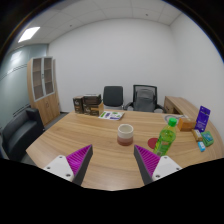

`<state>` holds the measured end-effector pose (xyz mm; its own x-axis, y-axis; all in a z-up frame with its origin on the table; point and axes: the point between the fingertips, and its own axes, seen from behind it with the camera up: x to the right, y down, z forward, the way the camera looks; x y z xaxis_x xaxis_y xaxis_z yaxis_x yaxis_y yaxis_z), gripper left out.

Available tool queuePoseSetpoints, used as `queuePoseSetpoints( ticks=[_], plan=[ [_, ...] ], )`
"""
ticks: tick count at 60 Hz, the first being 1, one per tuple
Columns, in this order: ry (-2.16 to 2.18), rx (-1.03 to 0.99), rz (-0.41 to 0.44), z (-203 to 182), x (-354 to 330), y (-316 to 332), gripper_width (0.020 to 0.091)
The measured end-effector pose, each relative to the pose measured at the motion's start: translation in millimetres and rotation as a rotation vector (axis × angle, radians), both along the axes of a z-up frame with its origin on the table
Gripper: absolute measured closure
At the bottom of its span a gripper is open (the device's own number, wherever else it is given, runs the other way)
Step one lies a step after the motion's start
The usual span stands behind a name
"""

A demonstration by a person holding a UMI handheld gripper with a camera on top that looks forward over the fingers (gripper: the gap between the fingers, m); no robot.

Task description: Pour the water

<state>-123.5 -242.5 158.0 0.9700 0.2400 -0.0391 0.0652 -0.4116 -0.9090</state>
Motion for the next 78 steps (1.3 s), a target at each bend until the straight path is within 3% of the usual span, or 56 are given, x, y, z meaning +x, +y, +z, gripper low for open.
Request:
queuePoseSetpoints(
  ticks=[20,45,48,54,59,62,66,75,78],
  plan=[
    [0.011,-0.076,-0.289,-70.4,145.8,9.6,0.0255],
    [-0.004,0.076,-0.289,-79.6,180.1,116.2,0.0257],
    [-0.009,0.091,-0.291,-82.4,182.4,125.8,0.0292],
    [-0.002,0.122,-0.302,-84.4,188.9,142.3,0.0430],
    [-0.010,0.190,-0.298,-77.5,189.1,153.2,0.0476],
    [-0.003,0.196,-0.285,-80.6,186.1,158.0,0.0557],
    [-0.007,0.216,-0.287,-77.8,187.5,164.3,0.0570],
    [-0.029,0.218,-0.263,-79.5,185.8,163.9,0.0713],
    [-0.042,0.219,-0.268,-79.6,186.3,164.0,0.0722]
  ],
)
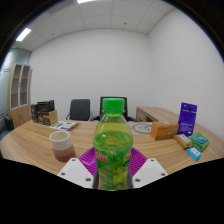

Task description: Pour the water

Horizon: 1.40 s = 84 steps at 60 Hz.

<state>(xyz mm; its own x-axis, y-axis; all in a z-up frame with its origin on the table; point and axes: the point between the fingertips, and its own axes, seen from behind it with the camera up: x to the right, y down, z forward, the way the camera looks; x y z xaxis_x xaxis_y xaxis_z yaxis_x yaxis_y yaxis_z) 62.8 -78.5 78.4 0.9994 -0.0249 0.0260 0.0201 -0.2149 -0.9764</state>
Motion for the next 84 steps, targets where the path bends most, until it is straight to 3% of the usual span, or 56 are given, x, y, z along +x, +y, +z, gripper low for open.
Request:
queuePoseSetpoints(
  ticks=[2,22,35,50,67,77,84],
  plan=[
    [-0.008,-0.001,-0.001,-0.1,-0.1,0.4,0.0774],
    [-0.300,-0.095,0.039,11.2,-8.8,11.6,0.0777],
    [-0.850,-0.259,0.208,15.9,-19.4,54.5,0.0777],
    [-1.464,-0.238,0.370,29.1,-41.4,96.6,0.0778],
    [-1.921,-0.193,0.427,41.8,-59.2,113.4,0.0775],
    [-1.920,-0.188,0.440,43.1,-66.0,109.6,0.0776],
    [-1.697,-0.173,0.421,54.0,-72.5,100.7,0.0777]
  ],
)
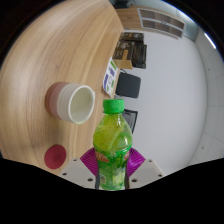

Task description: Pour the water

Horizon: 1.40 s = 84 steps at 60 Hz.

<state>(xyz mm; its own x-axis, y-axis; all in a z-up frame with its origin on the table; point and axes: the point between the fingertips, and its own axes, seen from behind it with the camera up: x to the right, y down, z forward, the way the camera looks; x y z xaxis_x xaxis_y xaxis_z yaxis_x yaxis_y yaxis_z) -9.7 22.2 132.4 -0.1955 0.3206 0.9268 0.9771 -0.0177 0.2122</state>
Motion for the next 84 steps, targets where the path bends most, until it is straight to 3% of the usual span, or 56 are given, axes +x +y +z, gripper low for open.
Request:
queuePoseSetpoints(
  ticks=[19,41,49,50,57,61,70,75,77,84],
  plan=[
    [1.053,0.005,-0.168,56.2,5.6,-27.8,0.0759],
    [1.672,-0.061,-0.342,-24.0,54.6,-16.3,0.0762],
    [1.695,-0.066,-0.351,-54.6,59.8,-10.5,0.0760],
    [1.705,-0.063,-0.351,-55.9,59.4,-13.4,0.0733],
    [1.729,-0.013,-0.317,-52.7,62.2,-14.1,0.0742],
    [1.730,0.005,-0.318,-52.4,62.5,-15.7,0.0712],
    [1.724,-0.015,-0.368,-55.7,65.0,-18.3,0.0547],
    [1.726,-0.031,-0.429,-56.6,67.7,-30.2,0.0326],
    [1.722,-0.033,-0.445,-55.2,68.4,-39.0,0.0272],
    [1.688,-0.040,-0.528,-49.9,67.5,-82.2,0.0281]
  ],
)
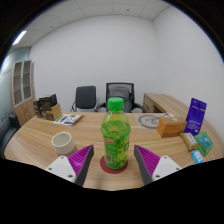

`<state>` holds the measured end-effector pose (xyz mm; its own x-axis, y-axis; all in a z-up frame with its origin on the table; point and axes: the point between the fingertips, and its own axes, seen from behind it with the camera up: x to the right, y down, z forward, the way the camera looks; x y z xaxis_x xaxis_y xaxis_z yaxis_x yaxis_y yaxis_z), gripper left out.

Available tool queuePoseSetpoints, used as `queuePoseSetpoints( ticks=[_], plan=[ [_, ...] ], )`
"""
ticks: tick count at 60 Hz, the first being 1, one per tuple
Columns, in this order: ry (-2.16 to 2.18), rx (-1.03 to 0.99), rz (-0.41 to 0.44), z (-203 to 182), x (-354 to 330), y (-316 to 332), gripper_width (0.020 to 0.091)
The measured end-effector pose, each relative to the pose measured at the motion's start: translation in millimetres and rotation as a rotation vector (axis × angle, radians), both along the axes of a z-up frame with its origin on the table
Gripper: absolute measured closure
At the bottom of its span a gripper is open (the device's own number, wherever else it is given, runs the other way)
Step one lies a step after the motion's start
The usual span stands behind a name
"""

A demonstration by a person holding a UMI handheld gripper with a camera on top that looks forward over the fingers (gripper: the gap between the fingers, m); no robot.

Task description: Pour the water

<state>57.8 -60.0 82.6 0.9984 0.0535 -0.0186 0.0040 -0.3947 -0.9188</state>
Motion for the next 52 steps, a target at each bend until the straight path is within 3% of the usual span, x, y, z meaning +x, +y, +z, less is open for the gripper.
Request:
queuePoseSetpoints(
  ticks=[13,28,52],
  plan=[
    [0.030,-0.036,-0.046,53.7,-42.5,-84.2,0.0276],
    [0.050,0.047,-0.055,125.8,-80.9,-124.5,0.0266],
    [0.028,0.091,-0.123,148.2,-82.0,-139.1,0.0276]
  ],
)
